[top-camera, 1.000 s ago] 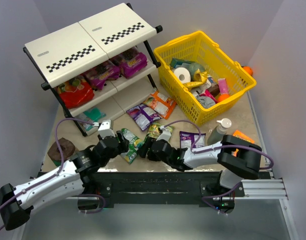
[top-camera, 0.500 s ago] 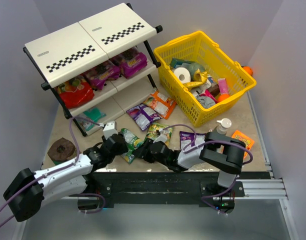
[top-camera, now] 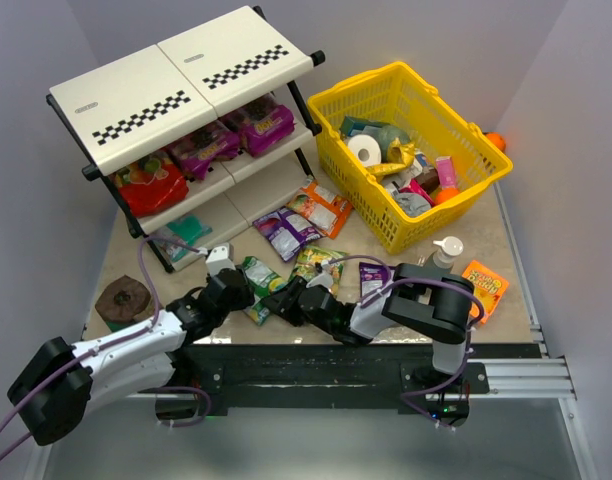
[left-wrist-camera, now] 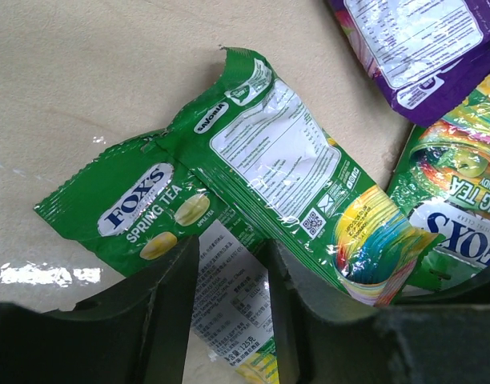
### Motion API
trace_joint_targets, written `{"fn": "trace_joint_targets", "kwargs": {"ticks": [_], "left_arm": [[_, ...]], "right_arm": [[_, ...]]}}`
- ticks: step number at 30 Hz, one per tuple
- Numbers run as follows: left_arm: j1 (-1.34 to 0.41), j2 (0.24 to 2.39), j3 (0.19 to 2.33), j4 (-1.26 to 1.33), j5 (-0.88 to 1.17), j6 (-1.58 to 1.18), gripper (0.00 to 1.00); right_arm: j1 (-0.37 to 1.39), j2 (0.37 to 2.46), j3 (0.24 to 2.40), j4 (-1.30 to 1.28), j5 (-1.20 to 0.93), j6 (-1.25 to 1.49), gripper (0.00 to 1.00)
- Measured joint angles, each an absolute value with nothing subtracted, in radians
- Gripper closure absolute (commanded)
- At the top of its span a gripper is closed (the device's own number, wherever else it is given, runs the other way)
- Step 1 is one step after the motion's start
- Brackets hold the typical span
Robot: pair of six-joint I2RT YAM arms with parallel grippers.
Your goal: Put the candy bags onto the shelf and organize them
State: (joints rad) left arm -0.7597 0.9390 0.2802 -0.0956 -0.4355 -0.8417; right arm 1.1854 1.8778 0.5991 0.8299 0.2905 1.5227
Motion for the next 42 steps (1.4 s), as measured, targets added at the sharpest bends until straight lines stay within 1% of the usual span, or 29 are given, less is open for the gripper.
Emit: {"fn": "trace_joint_targets", "kwargs": {"ticks": [3, 4, 6, 7, 8, 9, 11, 12, 17, 22, 28, 32, 36, 37, 39, 42], "left_arm": [[-0.759, 0.936, 0.278, -0.090, -0.429, -0.843, 0.57], [-0.759, 0.931, 0.276, -0.091, -0.426, -0.844, 0.57], [-0.759, 0.923, 0.276, -0.092, -0.418, -0.845, 0.57], [-0.759, 0.918, 0.276, -0.093, -0.413, -0.846, 0.57], [-0.759, 0.910, 0.276, -0.097, -0.406, -0.846, 0.57], [-0.759, 0.904, 0.276, -0.099, -0.402, -0.846, 0.57], [-0.760, 0.884, 0.276, -0.108, -0.392, -0.846, 0.54], [-0.760, 0.874, 0.278, -0.119, -0.389, -0.846, 0.53], [-0.760, 0.809, 0.351, -0.228, -0.363, -0.827, 0.42], [-0.760, 0.747, 0.524, -0.337, -0.339, -0.769, 0.35], [-0.760, 0.626, 0.695, -0.430, -0.337, -0.677, 0.23], [-0.760, 0.518, 0.723, -0.485, -0.350, -0.617, 0.14], [-0.760, 0.424, 0.723, -0.527, -0.374, -0.571, 0.06], [-0.760, 0.395, 0.722, -0.533, -0.380, -0.558, 0.02], [-0.760, 0.334, 0.717, -0.536, -0.383, -0.537, 0.00], [-0.760, 0.245, 0.697, -0.527, -0.375, -0.512, 0.00]], "right_arm": [[1.185, 1.887, 0.600, 0.843, 0.299, 1.538, 0.60], [1.185, 1.890, 0.600, 0.843, 0.300, 1.542, 0.66], [1.185, 1.892, 0.600, 0.836, 0.302, 1.546, 0.75], [1.185, 1.892, 0.597, 0.830, 0.305, 1.549, 0.82], [1.185, 1.891, 0.594, 0.825, 0.308, 1.552, 0.86], [1.185, 1.891, 0.591, 0.825, 0.310, 1.551, 0.93], [1.185, 1.885, 0.588, 0.820, 0.318, 1.552, 0.99], [1.185, 1.880, 0.588, 0.815, 0.321, 1.549, 1.00], [1.185, 1.848, 0.582, 0.777, 0.325, 1.527, 1.00], [1.185, 1.763, 0.580, 0.717, 0.328, 1.481, 1.00], [1.185, 1.620, 0.615, 0.620, 0.357, 1.395, 1.00], [1.183, 1.543, 0.674, 0.577, 0.385, 1.324, 1.00], [1.166, 1.528, 0.759, 0.545, 0.398, 1.260, 1.00], [1.155, 1.533, 0.786, 0.544, 0.397, 1.243, 1.00], [1.129, 1.549, 0.830, 0.542, 0.385, 1.218, 1.00], [1.073, 1.608, 0.907, 0.549, 0.346, 1.192, 1.00]]}}
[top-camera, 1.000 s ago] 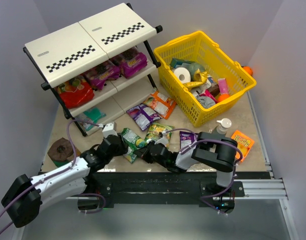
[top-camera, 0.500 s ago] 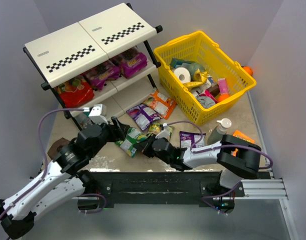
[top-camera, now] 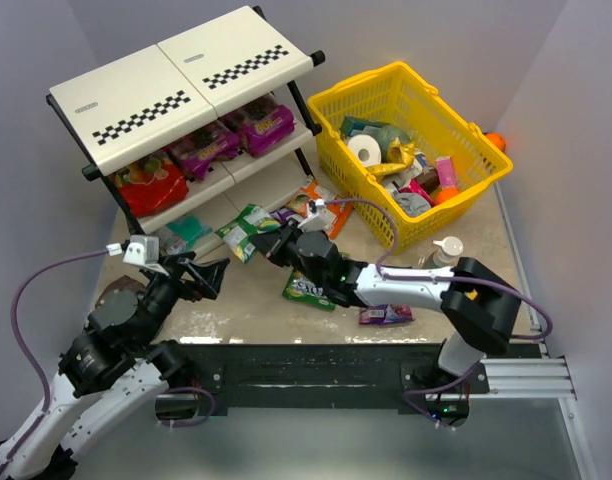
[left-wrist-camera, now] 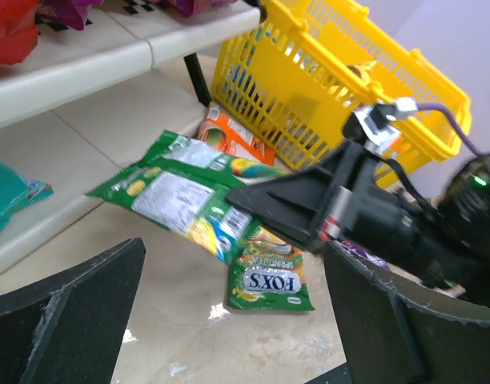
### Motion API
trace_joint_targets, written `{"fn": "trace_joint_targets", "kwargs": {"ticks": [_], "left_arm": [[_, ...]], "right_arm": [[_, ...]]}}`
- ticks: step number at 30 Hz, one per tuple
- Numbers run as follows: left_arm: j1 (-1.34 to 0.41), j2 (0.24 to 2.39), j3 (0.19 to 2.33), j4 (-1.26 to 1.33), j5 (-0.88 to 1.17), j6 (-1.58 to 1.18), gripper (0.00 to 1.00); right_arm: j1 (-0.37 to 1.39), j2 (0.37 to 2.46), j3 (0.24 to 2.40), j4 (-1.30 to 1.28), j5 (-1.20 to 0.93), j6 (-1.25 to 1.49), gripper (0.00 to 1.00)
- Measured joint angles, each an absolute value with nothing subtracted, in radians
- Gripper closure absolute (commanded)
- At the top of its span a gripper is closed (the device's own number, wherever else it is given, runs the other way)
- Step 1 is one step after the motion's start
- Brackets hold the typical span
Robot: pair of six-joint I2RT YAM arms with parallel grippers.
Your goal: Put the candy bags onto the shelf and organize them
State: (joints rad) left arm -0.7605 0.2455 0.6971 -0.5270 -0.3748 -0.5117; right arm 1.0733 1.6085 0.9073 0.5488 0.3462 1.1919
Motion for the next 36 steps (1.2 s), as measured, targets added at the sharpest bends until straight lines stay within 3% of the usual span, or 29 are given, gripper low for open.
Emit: {"fn": "trace_joint_targets", "kwargs": {"ticks": [19, 36], "left_arm": [[-0.760, 0.188, 0.671, -0.509, -0.347, -0.459, 0.00], [-0.760, 0.194, 0.669, -0.509, -0.347, -0.452, 0.01]], "right_arm": [[0.877, 2.323, 1.607, 0.529, 0.126, 1.197, 1.00], [0.878, 2.495, 1.700, 0.534, 0.126, 1.401, 1.00]]}}
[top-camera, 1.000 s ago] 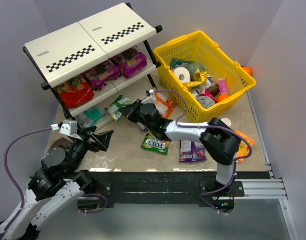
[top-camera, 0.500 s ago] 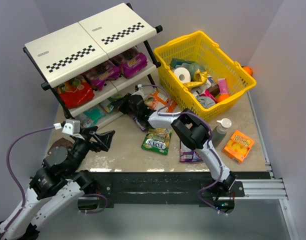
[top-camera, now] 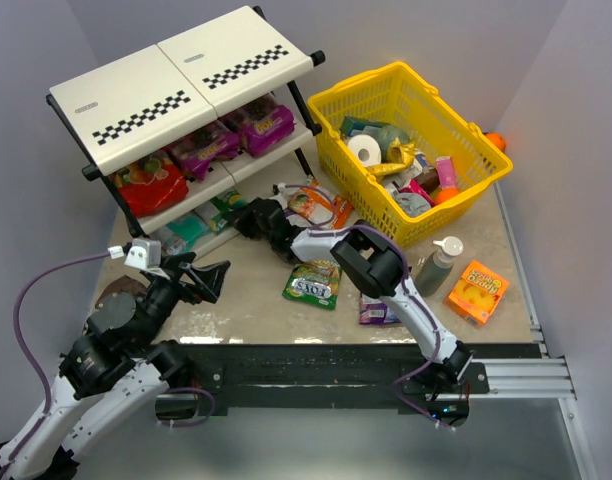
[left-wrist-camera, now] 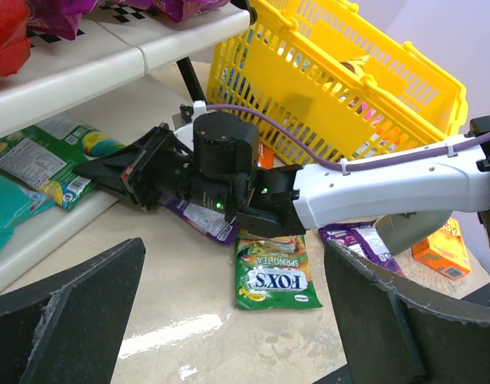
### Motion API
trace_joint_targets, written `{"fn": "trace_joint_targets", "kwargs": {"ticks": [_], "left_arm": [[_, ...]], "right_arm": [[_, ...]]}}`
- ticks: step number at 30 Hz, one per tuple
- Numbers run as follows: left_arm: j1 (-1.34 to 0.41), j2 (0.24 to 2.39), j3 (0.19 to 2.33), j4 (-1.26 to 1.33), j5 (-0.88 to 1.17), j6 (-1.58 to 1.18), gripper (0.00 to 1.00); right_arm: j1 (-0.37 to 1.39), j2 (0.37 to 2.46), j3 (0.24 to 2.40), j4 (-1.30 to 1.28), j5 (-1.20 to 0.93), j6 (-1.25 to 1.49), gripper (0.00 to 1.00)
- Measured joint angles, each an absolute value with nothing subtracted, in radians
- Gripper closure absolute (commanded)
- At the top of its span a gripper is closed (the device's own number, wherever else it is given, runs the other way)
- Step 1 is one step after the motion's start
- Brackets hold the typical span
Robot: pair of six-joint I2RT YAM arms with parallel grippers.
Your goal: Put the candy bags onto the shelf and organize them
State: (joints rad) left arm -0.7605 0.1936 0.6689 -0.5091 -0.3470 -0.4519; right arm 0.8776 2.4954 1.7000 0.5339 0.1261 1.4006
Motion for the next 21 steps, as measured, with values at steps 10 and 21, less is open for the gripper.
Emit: {"fn": "trace_joint_targets", "kwargs": {"ticks": [10, 21], "left_arm": [[-0.760, 0.193, 0.669, -0.509, -0.348, -0.452, 0.00], [-0.760, 0.193, 0.669, -0.509, -0.358, -0.452, 0.00]], "right_arm": [[0.904, 2.495, 1.705, 0.505, 0.204, 1.486, 0.93], [0.905, 2.471, 1.709, 0.464, 0.225, 1.502, 0.41]]}}
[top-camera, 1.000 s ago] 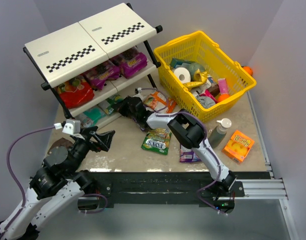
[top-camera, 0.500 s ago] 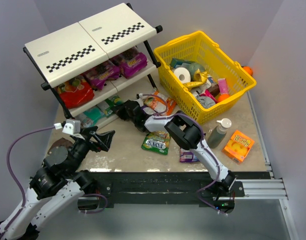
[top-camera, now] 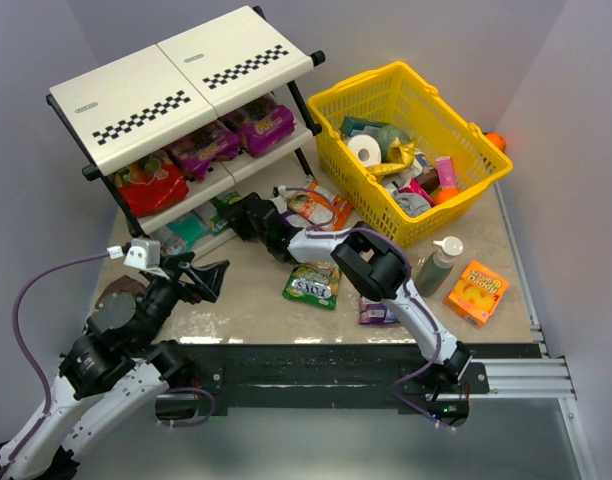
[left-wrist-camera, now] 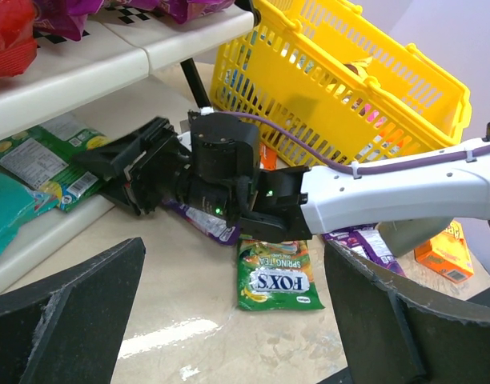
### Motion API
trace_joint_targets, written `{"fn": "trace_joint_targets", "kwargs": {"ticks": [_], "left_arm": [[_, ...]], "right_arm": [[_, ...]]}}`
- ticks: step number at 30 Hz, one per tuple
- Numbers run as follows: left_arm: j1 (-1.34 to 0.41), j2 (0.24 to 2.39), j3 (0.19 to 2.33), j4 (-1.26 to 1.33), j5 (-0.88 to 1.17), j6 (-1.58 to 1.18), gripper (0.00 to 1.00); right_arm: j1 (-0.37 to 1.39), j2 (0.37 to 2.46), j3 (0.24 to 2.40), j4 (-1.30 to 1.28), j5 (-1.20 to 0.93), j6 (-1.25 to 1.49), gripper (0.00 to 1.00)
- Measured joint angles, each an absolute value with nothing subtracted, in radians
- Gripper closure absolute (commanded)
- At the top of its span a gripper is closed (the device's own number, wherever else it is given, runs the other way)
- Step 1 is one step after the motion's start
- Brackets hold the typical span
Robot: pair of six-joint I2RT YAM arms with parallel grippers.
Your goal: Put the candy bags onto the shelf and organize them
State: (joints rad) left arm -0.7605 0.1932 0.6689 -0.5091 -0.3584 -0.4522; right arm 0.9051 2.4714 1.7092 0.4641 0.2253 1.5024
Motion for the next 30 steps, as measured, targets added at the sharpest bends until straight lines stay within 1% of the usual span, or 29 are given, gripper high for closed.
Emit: {"fn": "trace_joint_targets", "kwargs": {"ticks": [3, 4, 6, 7, 10, 18, 20, 25, 30], "left_arm": [[-0.760, 0.193, 0.669, -0.509, -0.366, -0.452, 0.01], [-0.760, 0.193, 0.669, -0.509, -0.368, -0.452, 0.01], [-0.760, 0.193, 0.669, -0.509, -0.372, -0.453, 0.00], [-0.760, 0.193, 0.669, -0.509, -0.373, -0.452, 0.01], [-0.760, 0.193, 0.669, -0.510, -0.374, -0.452, 0.00], [-0.760, 0.192, 0.669, -0.510, -0.375, -0.453, 0.01], [-0.760, 0.189, 0.669, -0.510, -0.375, -0.453, 0.01], [-0.760, 0.186, 0.669, -0.510, -0.381, -0.453, 0.01], [-0.760, 0.181, 0.669, -0.510, -0.381, -0.453, 0.00]], "right_arm": [[0.906, 2.443, 1.710, 0.416, 0.224, 1.493, 0.31], [0.908, 2.430, 1.705, 0.400, 0.225, 1.486, 0.27], [0.909, 2.396, 1.680, 0.374, 0.228, 1.473, 0.22], [0.910, 2.373, 1.660, 0.366, 0.226, 1.464, 0.17], [0.915, 2.317, 1.609, 0.348, 0.228, 1.442, 0.11], [0.925, 2.231, 1.511, 0.335, 0.217, 1.410, 0.05], [0.929, 2.229, 1.490, 0.334, 0.213, 1.409, 0.01], [0.939, 2.191, 1.390, 0.319, 0.188, 1.418, 0.01], [0.978, 2.094, 1.310, 0.304, 0.184, 1.414, 0.01]]}}
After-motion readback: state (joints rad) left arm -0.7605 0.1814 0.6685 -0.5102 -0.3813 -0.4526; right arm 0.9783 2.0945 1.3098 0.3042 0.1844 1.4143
